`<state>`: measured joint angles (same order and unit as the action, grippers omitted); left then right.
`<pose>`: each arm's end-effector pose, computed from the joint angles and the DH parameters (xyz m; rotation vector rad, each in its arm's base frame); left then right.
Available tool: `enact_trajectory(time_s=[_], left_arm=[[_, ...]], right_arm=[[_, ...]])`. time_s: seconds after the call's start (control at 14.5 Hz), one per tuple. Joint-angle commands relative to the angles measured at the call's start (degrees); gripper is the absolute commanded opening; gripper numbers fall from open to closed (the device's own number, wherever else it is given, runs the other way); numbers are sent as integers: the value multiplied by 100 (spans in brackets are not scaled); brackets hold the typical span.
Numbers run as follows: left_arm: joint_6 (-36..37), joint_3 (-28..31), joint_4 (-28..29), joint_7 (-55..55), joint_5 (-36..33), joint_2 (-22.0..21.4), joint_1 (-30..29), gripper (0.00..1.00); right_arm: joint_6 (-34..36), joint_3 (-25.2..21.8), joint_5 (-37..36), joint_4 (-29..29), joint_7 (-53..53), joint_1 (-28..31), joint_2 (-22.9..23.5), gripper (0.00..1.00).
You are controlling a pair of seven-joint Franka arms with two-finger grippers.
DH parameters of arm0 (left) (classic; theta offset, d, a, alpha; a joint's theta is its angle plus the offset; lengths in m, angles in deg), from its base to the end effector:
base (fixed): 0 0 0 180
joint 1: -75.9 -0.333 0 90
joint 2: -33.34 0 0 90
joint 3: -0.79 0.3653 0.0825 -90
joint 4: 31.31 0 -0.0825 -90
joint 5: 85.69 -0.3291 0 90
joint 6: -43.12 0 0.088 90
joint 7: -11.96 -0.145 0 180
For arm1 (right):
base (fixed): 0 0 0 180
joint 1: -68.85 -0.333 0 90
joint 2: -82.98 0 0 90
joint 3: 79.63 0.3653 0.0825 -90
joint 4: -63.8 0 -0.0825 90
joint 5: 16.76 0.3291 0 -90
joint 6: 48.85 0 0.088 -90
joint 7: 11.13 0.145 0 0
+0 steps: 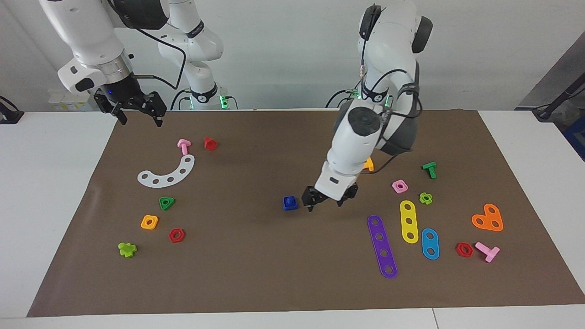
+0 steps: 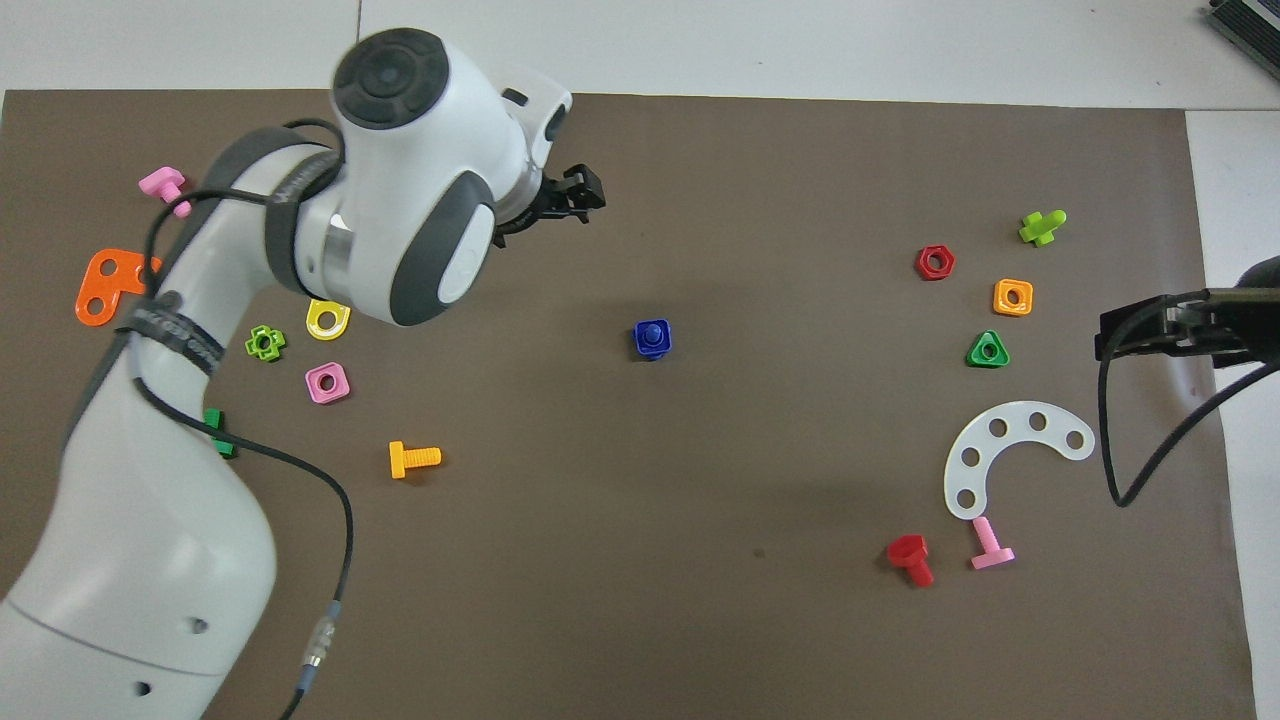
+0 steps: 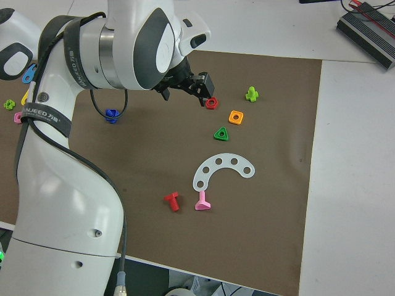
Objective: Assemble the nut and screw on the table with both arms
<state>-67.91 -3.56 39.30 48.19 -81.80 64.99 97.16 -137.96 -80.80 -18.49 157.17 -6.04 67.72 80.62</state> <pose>0.6432 -0.3006 0.4828 2.9529 0.3249 0.1179 0.4810 -0.0050 0.6303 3.1073 -0.1391 -0.0495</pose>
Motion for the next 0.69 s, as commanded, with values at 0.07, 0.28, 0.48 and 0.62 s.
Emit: enact_trajectory(time_s=[0.07, 0.28, 0.48, 0.62], left_arm=[[546, -66, 260, -28, -38, -694, -849, 100], [828, -66, 347, -640, -91, -923, -1473, 100], [890, -22, 804, -1853, -100, -1231, -1940, 100], [995, -13, 901, -2154, -213, -1328, -2099, 100]], right_arm=[[-63, 46, 59, -99, -114, 78, 25, 100], [-80, 46, 94, -117, 35, 61, 34, 100], [-45, 55, 103, -126, 150, 78, 34, 100], [-98, 55, 138, -117, 176, 70, 34, 100]])
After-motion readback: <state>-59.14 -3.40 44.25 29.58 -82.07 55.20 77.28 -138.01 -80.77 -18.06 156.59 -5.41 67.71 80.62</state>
